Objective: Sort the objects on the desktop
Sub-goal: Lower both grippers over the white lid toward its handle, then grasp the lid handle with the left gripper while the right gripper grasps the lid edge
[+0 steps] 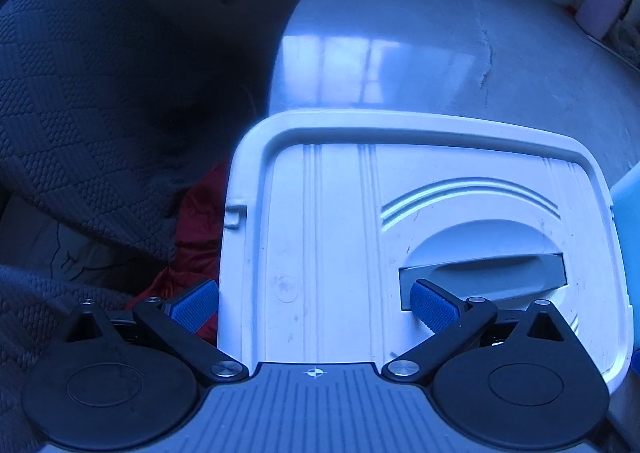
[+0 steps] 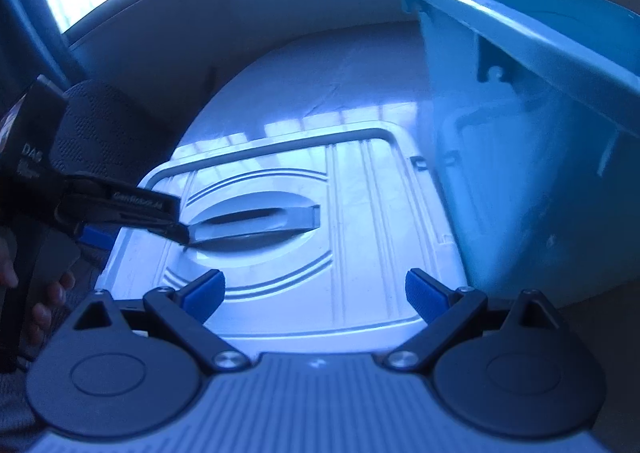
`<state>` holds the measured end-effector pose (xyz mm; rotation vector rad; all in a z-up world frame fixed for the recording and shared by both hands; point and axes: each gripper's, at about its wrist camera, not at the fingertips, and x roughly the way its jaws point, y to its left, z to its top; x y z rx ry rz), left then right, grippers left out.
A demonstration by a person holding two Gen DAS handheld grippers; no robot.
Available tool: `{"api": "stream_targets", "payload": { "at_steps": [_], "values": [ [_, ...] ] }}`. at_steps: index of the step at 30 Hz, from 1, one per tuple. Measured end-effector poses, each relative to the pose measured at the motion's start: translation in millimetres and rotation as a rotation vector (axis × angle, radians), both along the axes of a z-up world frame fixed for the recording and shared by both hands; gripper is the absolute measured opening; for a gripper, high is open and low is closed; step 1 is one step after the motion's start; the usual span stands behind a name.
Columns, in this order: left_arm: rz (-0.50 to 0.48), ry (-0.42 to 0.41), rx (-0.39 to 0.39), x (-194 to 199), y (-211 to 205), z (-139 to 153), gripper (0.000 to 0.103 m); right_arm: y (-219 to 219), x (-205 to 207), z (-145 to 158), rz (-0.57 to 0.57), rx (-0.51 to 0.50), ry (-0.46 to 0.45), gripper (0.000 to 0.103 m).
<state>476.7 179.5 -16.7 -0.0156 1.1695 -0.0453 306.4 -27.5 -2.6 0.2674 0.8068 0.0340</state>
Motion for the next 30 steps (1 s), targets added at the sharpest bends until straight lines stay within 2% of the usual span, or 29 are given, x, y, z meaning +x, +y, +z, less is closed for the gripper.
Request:
{"api": "stream_targets", "payload": {
  "at_steps": [5,7,11,15,21,26,29,30],
  "values": [
    [0.038,0.066,-0.117,8.8,19.9,-9.3,0.103,6.8,-7.4,0.0,-0.055,0.018,0.005,0.097],
    [0.029,0.065,-0.133,8.3,22.7,-9.9,0.103,9.5,-9.7,-1.8,-0.065,0.014,0.012,0.097],
    [-0.028,0.033,-0.125,3.3,25.8,-8.3,0.103,10.2,-11.7,-2.3,-0.104,0.012,0.019,0.097],
    [-0.032,0.059,-0.155,3.6,43.0,-8.9,0.103,11.0,-13.9,6.1,-0.119,0.004,0.010,0.097],
    [-0.044,0.059,-0.146,-7.9,78.7,-3.2,0.103,15.6,-6.7,15.5,-0.115,-0.015,-0.004,0.097],
    [-0.035,0.067,-0.137,-10.8,110.5,-1.8,0.103,24.2,12.7,19.9,-0.051,-0.051,0.003,0.097],
    [-0.030,0.087,-0.101,-10.6,118.8,-18.0,0.101,28.6,31.8,21.9,0.006,-0.063,0.024,0.097],
    [-0.028,0.094,-0.089,-10.5,121.4,-23.9,0.101,28.9,40.1,23.4,0.035,-0.036,0.032,0.101]
  ]
}}
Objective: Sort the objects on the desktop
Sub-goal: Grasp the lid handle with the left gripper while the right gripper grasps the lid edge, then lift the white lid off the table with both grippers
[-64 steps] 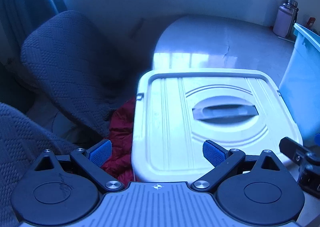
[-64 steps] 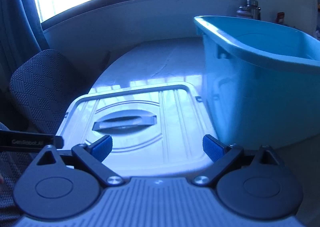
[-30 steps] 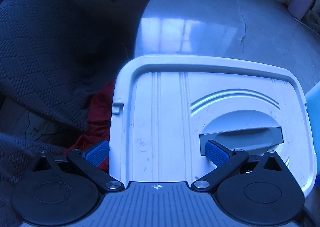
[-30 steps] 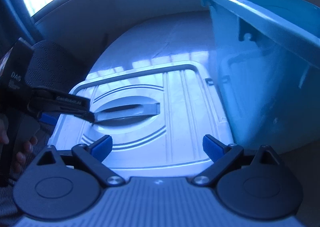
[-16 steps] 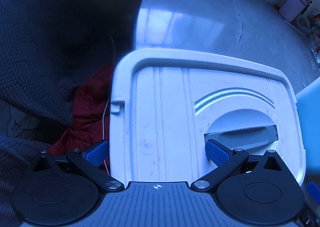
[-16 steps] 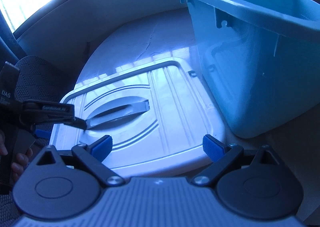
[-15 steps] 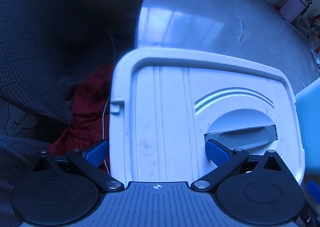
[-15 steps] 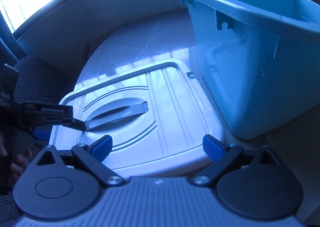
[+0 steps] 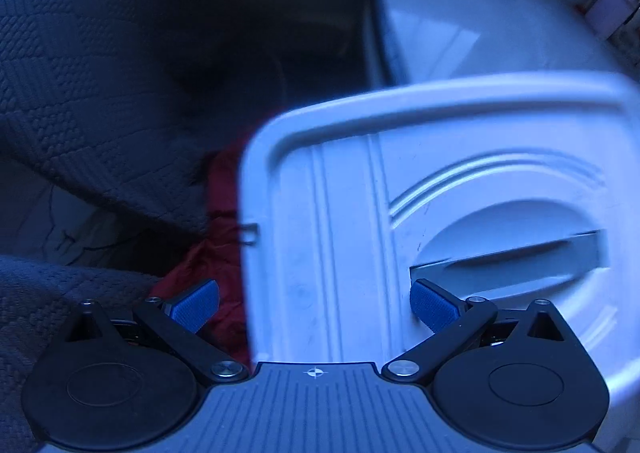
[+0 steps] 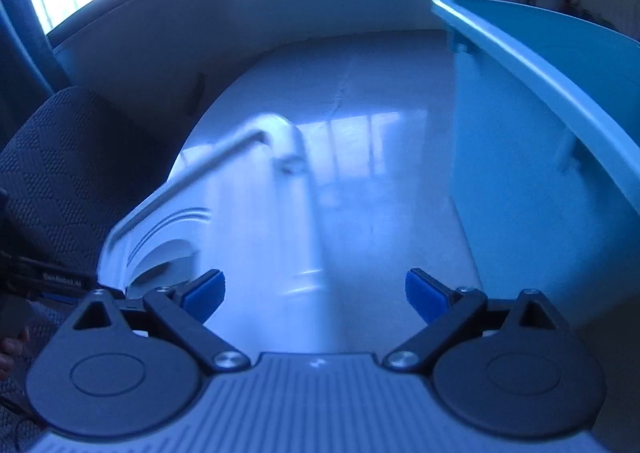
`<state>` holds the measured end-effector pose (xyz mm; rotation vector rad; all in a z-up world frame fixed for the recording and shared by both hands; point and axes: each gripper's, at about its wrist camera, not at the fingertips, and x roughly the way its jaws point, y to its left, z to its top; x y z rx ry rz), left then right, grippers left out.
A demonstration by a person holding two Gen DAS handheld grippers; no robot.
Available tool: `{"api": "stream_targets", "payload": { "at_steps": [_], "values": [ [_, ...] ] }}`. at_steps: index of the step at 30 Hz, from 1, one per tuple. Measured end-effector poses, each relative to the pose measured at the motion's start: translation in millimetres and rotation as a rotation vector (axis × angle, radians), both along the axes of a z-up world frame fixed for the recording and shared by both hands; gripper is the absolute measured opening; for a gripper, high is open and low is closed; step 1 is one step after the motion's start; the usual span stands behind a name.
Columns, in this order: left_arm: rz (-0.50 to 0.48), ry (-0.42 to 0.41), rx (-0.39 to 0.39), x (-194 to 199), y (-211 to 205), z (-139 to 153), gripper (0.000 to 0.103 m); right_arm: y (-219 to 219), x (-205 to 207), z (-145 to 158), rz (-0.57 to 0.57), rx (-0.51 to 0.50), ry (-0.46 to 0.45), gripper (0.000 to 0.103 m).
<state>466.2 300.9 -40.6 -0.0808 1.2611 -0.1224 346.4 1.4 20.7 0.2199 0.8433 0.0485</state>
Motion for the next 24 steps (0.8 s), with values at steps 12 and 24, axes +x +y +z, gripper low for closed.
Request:
{"api": "stream_targets", "payload": {
  "at_steps": [12,24],
  "values": [
    [-0.026,-0.065,-0.003,13.3,-21.5,-11.0,0.068,52.3,112.2,18.5,0.425,0.199,0.314,0.101],
    [0.020,-0.071,-0.101,6.4,-2.6,5.9,0.072,38.4,110.5,-9.8,0.418,0.355,0.443,0.006]
  ]
}}
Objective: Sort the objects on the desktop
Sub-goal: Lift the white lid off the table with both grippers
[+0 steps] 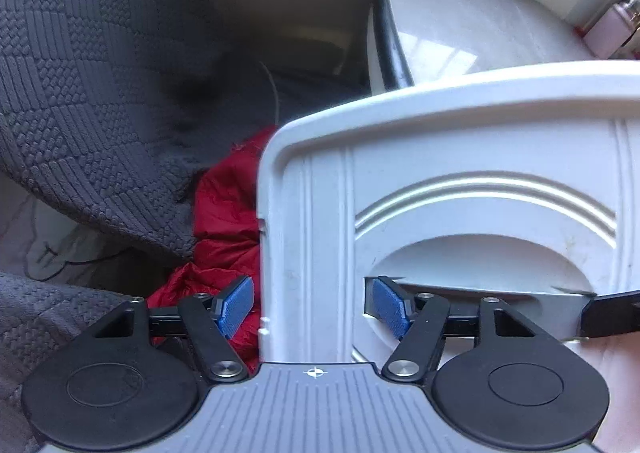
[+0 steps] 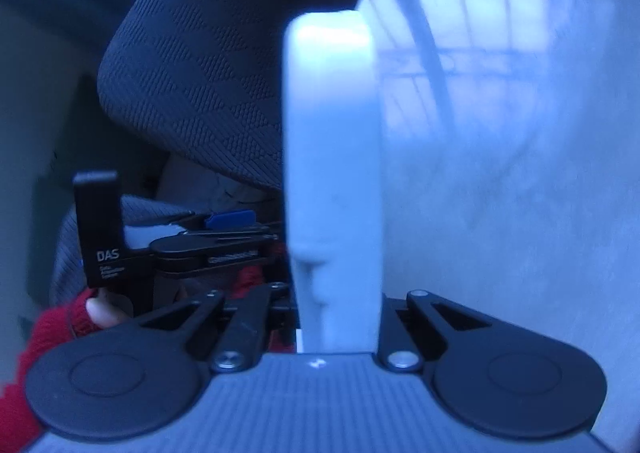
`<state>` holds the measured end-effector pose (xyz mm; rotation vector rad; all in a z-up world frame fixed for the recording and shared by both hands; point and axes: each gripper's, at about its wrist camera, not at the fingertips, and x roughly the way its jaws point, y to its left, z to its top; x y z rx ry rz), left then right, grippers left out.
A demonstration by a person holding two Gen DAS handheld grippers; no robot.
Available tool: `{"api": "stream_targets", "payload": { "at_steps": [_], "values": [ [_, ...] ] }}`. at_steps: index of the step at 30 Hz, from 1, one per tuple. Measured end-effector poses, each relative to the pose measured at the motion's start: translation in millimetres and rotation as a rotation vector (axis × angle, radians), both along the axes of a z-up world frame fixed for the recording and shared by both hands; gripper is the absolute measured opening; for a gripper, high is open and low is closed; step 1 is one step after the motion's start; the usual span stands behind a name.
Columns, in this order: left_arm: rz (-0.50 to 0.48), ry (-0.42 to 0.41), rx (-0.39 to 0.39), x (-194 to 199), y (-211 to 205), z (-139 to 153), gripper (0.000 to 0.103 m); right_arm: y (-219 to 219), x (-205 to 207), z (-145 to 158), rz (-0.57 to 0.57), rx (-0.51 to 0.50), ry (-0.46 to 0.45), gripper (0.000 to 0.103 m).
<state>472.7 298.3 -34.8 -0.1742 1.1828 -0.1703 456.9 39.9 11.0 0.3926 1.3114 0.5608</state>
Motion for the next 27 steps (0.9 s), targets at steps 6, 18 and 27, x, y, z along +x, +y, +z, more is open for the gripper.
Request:
{"api": "stream_targets", "payload": {
  "at_steps": [6,18,27],
  "values": [
    [0.046,-0.005,-0.200,1.6,41.5,-17.2,0.090,-27.3,-11.6,-10.6,-0.004,0.086,0.062,0.006],
    [-0.194,0.028,-0.324,-1.0,65.1,-67.6,0.091,-43.3,0.3,-19.3,-0.027,0.130,0.104,0.006],
    [-0.167,0.033,-0.674,7.5,94.0,-118.1,0.100,-50.0,3.0,-28.0,-0.016,0.158,0.147,0.007]
  ]
}}
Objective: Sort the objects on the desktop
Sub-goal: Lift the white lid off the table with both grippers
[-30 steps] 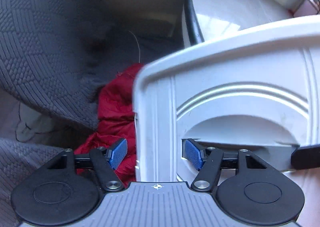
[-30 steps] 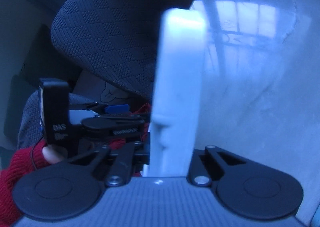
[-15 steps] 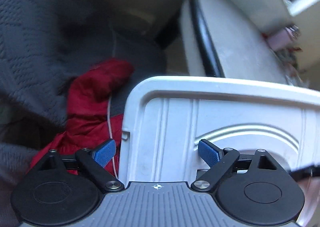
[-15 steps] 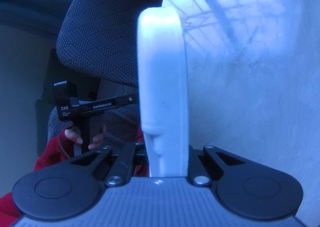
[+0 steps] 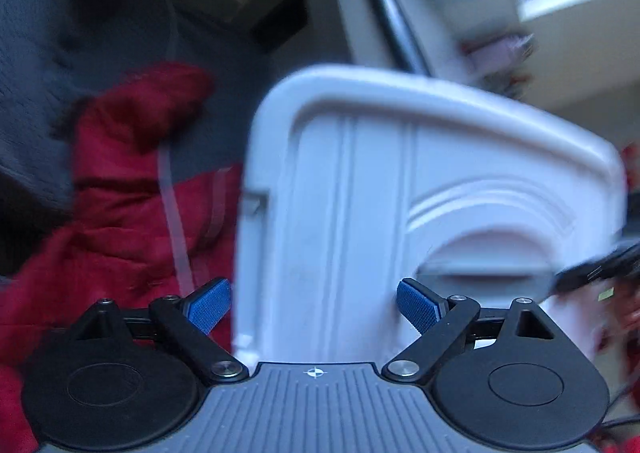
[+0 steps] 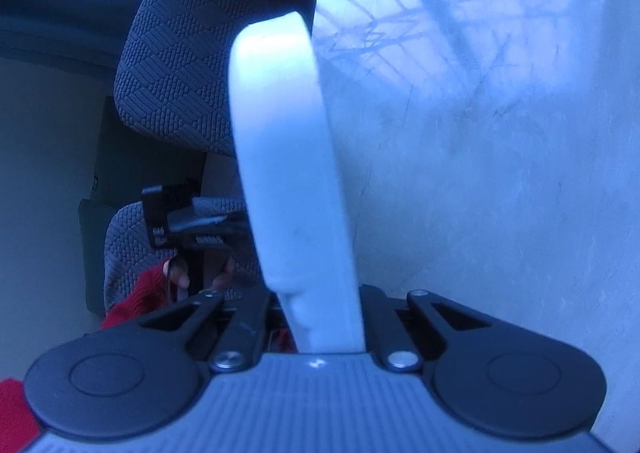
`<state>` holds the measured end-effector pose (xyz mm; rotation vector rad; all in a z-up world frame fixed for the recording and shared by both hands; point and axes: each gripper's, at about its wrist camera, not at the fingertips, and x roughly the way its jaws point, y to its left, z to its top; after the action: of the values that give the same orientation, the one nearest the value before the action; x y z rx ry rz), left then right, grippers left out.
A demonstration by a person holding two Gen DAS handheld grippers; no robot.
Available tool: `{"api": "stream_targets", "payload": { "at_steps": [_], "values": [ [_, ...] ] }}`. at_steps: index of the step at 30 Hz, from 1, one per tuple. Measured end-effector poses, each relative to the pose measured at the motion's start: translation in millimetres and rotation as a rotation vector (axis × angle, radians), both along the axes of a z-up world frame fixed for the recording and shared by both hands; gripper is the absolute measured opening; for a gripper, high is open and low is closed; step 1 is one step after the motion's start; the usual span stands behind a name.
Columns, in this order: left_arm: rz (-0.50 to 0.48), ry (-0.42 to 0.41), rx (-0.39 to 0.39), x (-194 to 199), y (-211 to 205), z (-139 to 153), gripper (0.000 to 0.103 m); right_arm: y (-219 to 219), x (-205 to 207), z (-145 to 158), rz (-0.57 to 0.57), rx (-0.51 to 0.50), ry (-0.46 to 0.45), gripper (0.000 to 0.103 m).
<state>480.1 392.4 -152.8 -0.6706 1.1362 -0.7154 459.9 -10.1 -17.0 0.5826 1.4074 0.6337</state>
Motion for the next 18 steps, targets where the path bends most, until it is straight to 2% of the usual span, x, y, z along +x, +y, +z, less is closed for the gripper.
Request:
{"api": "stream_targets", "payload": {
  "at_steps": [5,8,12,15,18],
  "values": [
    [-0.057,0.047,-0.140,9.2,-7.1,-32.6,0.103,-2.9,6.2,2.0,0.024,0.011,0.017,0.007],
    [-0.024,0.052,-0.156,4.7,-8.5,-41.0,0.103,-0.5,8.6,7.9,0.039,-0.008,-0.004,0.007],
    [0.028,-0.030,-0.088,-14.4,-11.8,-16.6,0.102,-6.6,1.6,13.9,0.026,-0.005,-0.016,0.007],
    [0.024,-0.053,-0.051,-24.3,-13.9,5.6,0.102,-11.3,-6.7,23.6,0.022,0.011,-0.031,0.007],
    [0.042,-0.112,-0.008,-33.9,-10.1,42.2,0.102,-15.8,-16.7,41.2,0.014,0.043,-0.062,0.008]
  ]
}}
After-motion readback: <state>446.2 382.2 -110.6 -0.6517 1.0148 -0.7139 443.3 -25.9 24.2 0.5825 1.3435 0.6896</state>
